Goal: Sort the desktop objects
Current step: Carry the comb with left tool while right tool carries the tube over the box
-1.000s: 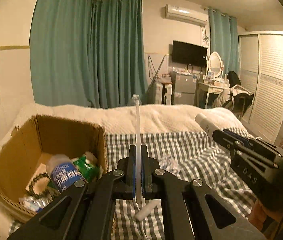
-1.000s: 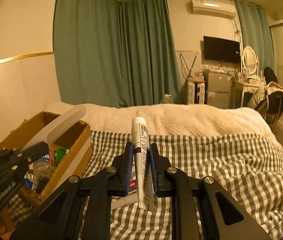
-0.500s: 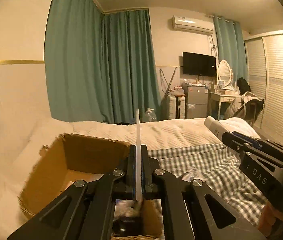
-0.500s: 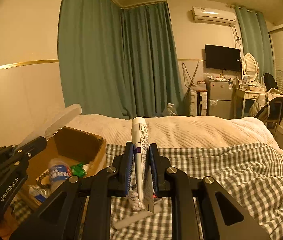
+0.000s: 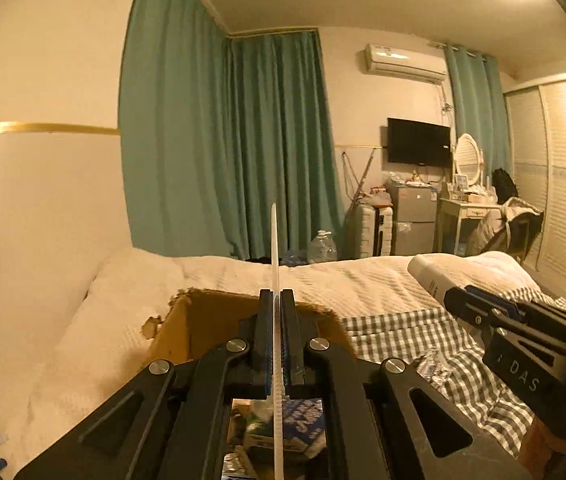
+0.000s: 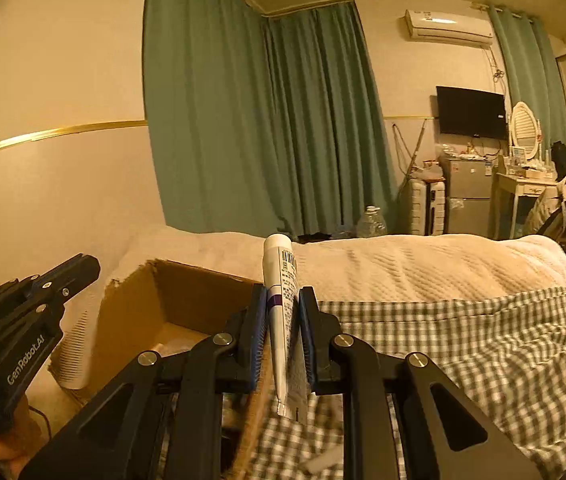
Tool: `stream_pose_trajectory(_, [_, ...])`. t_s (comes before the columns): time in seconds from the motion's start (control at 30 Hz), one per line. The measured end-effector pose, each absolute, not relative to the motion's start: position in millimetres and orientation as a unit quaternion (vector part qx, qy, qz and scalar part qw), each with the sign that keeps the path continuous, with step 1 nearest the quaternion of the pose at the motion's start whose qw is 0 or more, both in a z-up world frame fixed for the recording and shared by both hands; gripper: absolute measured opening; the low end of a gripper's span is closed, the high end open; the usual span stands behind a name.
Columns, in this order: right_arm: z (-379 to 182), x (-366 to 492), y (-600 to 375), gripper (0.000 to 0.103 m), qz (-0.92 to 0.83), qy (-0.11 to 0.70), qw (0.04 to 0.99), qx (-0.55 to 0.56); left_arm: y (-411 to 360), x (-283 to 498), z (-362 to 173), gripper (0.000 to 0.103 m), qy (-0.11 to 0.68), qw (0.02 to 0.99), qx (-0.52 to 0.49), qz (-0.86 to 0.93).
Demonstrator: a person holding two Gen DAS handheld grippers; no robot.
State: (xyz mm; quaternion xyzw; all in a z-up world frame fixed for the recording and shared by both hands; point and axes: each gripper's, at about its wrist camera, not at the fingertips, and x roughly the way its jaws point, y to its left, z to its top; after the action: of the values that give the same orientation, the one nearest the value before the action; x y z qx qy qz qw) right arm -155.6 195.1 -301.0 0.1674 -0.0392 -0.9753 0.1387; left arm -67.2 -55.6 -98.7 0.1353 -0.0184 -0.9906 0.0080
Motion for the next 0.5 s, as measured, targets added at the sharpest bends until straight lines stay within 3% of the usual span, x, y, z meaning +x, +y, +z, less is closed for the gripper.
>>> stream_pose_trajectory(0.5, [-321.3,-190.7,131.9,0.015,-0.959,-0.038,0.188,0.211,-97.0,-110.5,-133.9,0.003,-0.024,0.027,0.205,-0.978])
